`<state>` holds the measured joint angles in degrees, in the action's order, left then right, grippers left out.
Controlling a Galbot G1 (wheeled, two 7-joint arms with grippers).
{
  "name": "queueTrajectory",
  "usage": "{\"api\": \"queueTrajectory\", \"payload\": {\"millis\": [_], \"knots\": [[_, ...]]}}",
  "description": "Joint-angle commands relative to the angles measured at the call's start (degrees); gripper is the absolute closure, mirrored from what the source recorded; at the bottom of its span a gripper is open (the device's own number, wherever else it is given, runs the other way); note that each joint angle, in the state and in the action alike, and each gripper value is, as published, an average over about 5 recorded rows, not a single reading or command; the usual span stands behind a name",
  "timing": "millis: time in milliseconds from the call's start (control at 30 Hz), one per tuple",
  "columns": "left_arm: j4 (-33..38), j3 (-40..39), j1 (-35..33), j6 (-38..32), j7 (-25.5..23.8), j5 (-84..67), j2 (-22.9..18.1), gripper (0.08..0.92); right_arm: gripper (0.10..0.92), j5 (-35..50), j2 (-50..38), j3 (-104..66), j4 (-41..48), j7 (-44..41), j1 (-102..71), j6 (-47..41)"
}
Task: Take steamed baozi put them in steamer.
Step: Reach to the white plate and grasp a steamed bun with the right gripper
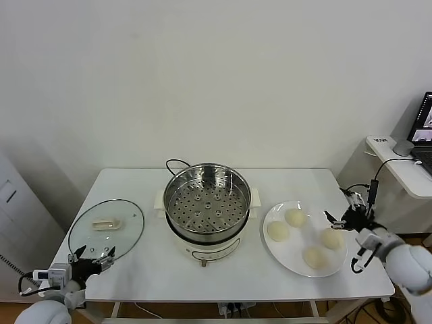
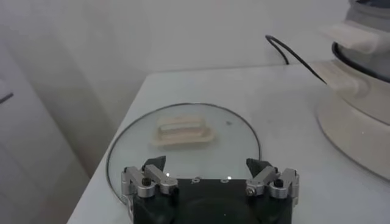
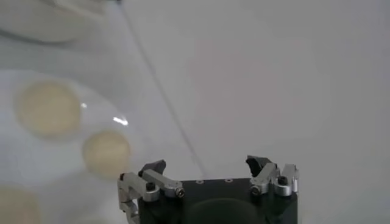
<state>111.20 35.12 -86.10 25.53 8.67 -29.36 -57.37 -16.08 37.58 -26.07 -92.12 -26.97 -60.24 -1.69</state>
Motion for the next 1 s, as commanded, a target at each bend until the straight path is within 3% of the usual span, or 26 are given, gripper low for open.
{"api": "queueTrajectory", "payload": {"millis": [33,233,433,700,1000], "knots": [[-0.2,-0.3,0.4,0.1,-0.2,1.7,0.1,0.177,0.203,2.2,-7.5,20.3,10.0,-18.9,23.6,1.2],[-0.6,-0.3,0.4,0.8,-0.2,2.5,0.0,0.177,0.203,9.3,-7.3,39.2,19.8,-28.2,41.7,3.2],[-0.7,-0.5,0.3,1.3,-0.5,3.0,-0.3,0.177,0.203,10.6,-3.7,53.9,27.7,-35.4,56.2,5.4],[-1.8,-0.6,0.8,1.4,-0.6,3.3,-0.9,0.177,0.203,9.7,5.2,61.3,35.7,-37.8,62.2,6.8],[-2.3,-0.3,0.7,1.4,-0.8,3.3,-1.0,0.177,0.203,3.2,13.8,62.0,42.4,-38.6,61.8,9.0]]}}
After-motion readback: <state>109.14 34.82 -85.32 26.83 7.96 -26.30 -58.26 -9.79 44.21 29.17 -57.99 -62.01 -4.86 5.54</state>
